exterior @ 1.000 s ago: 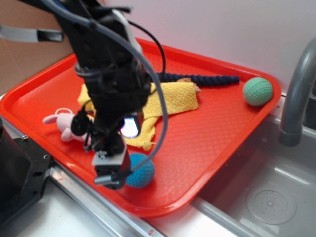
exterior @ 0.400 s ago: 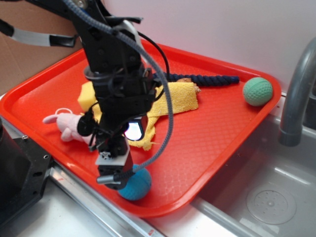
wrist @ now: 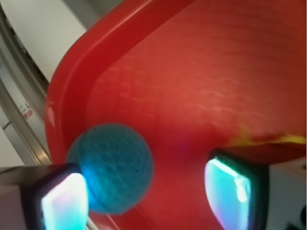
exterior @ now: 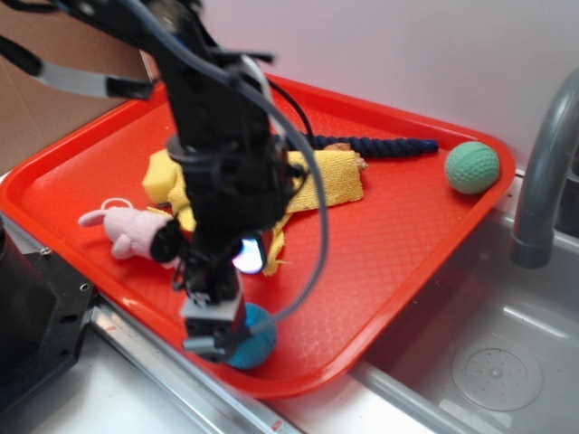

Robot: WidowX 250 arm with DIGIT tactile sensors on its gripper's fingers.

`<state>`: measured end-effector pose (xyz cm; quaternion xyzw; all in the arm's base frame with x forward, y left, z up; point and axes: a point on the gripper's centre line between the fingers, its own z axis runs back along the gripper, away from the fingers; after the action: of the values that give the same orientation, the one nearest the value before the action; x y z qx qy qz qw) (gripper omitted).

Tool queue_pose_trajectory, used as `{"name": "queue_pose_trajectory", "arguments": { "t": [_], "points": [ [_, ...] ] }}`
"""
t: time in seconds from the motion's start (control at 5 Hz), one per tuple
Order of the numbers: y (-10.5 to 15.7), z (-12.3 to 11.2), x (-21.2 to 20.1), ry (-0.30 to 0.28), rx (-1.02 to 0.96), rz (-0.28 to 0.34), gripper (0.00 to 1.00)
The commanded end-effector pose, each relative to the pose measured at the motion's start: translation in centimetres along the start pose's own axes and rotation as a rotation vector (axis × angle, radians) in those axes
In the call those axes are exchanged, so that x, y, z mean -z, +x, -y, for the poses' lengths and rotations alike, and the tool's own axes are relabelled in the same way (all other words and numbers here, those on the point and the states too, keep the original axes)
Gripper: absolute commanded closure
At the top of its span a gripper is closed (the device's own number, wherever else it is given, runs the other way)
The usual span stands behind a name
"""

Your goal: Grab the blue ball.

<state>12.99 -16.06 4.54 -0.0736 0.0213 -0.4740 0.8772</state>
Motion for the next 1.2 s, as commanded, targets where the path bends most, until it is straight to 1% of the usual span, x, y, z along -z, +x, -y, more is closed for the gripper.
{"name": "queue_pose_trajectory", "arguments": {
  "t": [0.0,0.2,0.4,0.6,0.8,1.0],
  "points": [
    [0.8,2.0,0.4,-0.041,0.105,0.043,0.0],
    [0.9,2.0,0.4,-0.05,0.107,0.045,0.0],
    [0.7,1.8,0.8,-0.042,0.078,0.04,1.0],
    [0.7,1.8,0.5,-0.034,0.073,0.054,1.0],
    [0.6,1.5,0.5,-0.034,0.06,0.049,1.0],
    [0.1,0.7,0.2,-0.021,0.021,0.038,1.0]
  ]
}}
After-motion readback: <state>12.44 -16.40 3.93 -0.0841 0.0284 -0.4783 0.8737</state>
